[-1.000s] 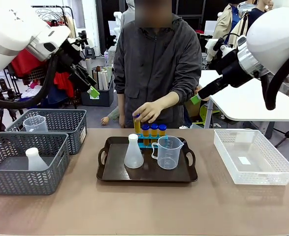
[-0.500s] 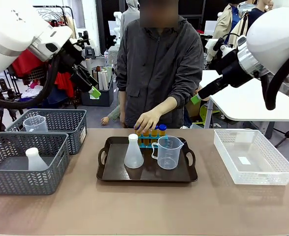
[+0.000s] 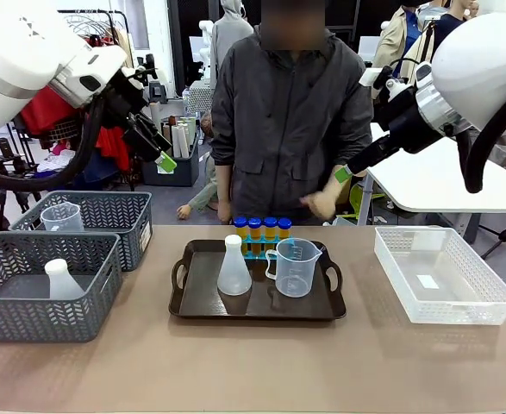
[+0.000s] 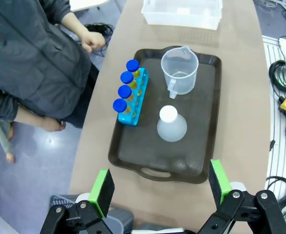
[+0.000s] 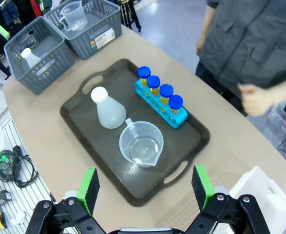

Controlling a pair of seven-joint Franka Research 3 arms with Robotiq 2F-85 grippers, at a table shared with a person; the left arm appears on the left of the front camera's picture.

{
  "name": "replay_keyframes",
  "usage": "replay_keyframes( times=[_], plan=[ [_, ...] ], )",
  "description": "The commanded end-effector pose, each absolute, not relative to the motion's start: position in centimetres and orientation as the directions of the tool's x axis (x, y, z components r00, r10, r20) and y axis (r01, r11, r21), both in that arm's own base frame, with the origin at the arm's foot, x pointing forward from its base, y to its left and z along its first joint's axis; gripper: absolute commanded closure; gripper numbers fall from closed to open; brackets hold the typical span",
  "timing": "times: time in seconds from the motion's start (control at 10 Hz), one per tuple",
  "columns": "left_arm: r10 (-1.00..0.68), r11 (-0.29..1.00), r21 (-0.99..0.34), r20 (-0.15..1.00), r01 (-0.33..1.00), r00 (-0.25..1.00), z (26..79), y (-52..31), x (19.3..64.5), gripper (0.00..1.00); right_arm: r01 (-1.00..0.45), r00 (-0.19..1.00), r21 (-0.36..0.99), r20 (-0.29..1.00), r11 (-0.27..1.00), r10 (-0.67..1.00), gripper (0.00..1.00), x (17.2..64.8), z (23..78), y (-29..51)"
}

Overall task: Prepare the laboratory tools.
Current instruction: Pick up one Small flask and place it on the Handle tray.

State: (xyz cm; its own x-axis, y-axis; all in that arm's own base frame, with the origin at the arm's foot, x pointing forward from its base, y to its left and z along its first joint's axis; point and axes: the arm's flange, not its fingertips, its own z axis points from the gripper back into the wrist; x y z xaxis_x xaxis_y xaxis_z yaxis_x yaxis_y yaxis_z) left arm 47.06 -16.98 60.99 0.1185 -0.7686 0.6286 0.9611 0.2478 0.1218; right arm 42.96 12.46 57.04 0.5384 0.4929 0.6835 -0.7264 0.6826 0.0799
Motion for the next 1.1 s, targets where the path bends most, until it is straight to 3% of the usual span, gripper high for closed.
replay_keyframes(
  times=[0.0,1.0],
  plan=[
    [-0.766,0.252,0.117,0.631,0.961,0.125,61.06,-16.68,47.01,0.00,-0.734,0.530,0.092,0.698,0.673,0.482,0.00,43.04,57.05,12.37],
    [-0.766,0.252,0.117,0.631,0.961,0.125,61.06,-16.68,47.01,0.00,-0.734,0.530,0.092,0.698,0.673,0.482,0.00,43.04,57.05,12.37]
  ],
)
